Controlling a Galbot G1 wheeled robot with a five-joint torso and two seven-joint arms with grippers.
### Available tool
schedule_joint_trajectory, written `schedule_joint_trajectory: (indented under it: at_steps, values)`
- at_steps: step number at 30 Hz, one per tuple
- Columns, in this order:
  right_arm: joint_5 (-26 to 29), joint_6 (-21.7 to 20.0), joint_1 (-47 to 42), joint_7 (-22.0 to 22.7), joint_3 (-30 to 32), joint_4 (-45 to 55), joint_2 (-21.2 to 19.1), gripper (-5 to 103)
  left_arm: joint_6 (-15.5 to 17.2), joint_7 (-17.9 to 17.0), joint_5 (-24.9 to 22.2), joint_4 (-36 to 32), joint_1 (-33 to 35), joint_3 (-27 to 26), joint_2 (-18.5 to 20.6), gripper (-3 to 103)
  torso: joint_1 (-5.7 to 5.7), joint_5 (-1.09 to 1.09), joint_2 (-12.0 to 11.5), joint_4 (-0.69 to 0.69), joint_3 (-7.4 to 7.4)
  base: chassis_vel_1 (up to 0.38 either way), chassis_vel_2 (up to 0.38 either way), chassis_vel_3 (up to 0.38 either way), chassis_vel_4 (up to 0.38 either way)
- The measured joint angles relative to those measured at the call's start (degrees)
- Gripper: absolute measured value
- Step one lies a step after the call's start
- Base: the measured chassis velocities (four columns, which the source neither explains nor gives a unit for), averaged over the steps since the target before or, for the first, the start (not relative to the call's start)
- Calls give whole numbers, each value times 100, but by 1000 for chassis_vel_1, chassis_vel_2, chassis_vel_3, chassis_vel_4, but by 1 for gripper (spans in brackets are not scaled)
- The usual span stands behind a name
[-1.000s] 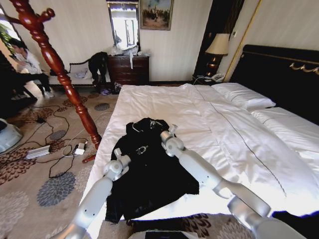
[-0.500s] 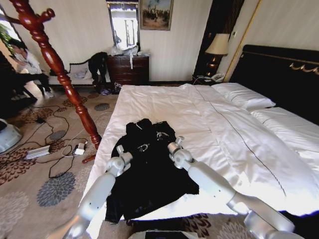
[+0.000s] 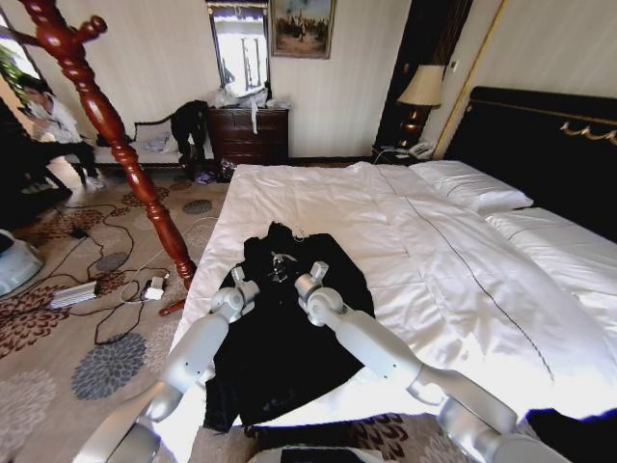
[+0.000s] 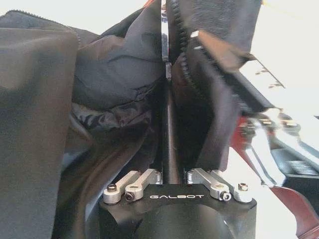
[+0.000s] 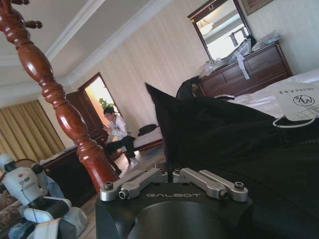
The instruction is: Pick up the clothes from the bed and hang them on the clothes hanger.
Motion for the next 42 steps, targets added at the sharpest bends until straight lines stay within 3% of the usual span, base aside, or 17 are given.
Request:
schedule_joint_trajectory:
  at_steps: [5,8,10,14,17,19,21,23,25,26,28,31,32,35,37,41,42]
  values:
    - [-72,-9,-40,63,150,-77,11,19,-58,30,46,-43,46,-81,74,17,-1,1,0,0,0,0,0,0,0]
    - [-57,42,-50,79,228,-75,-19,24,-80,60,62,12,38,-120,127,17,0,1,0,2,0,0,0,0,0]
    - [17,173,-71,96,298,-25,-77,35,-103,88,74,123,-15,-150,155,17,0,1,0,2,0,0,0,0,0]
    - [-31,385,-146,68,319,69,-330,45,-164,141,164,338,-117,-147,162,17,0,1,0,1,0,0,0,0,0]
    - [-233,484,-263,-18,325,214,-697,61,-233,191,292,538,-219,-102,143,17,-1,2,0,0,0,0,0,0,0]
    - [-329,520,-305,-61,333,256,-825,61,-255,201,329,607,-262,-85,130,17,-1,1,0,0,0,0,0,0,0]
    - [-462,539,-421,-92,391,343,-1038,73,-296,210,421,749,-373,-39,98,17,-1,2,0,-1,0,0,0,0,0]
    - [-490,538,-514,-91,494,397,-1140,83,-353,200,535,862,-479,33,62,17,0,1,0,0,0,0,0,0,0]
    - [-502,535,-564,-91,562,415,-1178,83,-377,164,562,888,-541,61,49,17,-1,1,0,0,0,0,0,0,0]
    - [-512,526,-639,-88,656,435,-1226,94,-405,43,571,877,-620,94,41,14,-1,3,0,-1,0,0,0,0,0]
    - [-515,521,-663,-87,687,443,-1245,94,-424,-23,577,852,-637,106,44,14,-1,3,0,0,0,0,0,0,0]
    - [-538,474,-809,-75,818,476,-1324,100,-592,-452,776,562,-667,137,190,30,0,2,0,0,0,0,0,0,0]
    - [-538,474,-809,-75,818,476,-1324,100,-592,-452,776,562,-667,137,190,30,0,2,0,0,0,0,0,0,0]
    - [-531,426,-940,37,911,477,-1334,100,-805,-865,1211,230,-656,196,484,45,-1,1,0,2,-1,0,0,0,0]
    - [-530,421,-962,56,930,474,-1330,100,-859,-950,1302,187,-656,223,546,45,-1,1,0,2,-1,0,0,0,0]
    - [-533,399,-998,101,980,470,-1319,100,-1003,-1334,1502,-427,-481,307,928,68,0,1,0,1,0,0,0,0,0]
    - [-533,399,-998,101,980,470,-1319,100,-1003,-1334,1502,-427,-481,307,928,68,0,1,0,1,0,0,0,0,0]
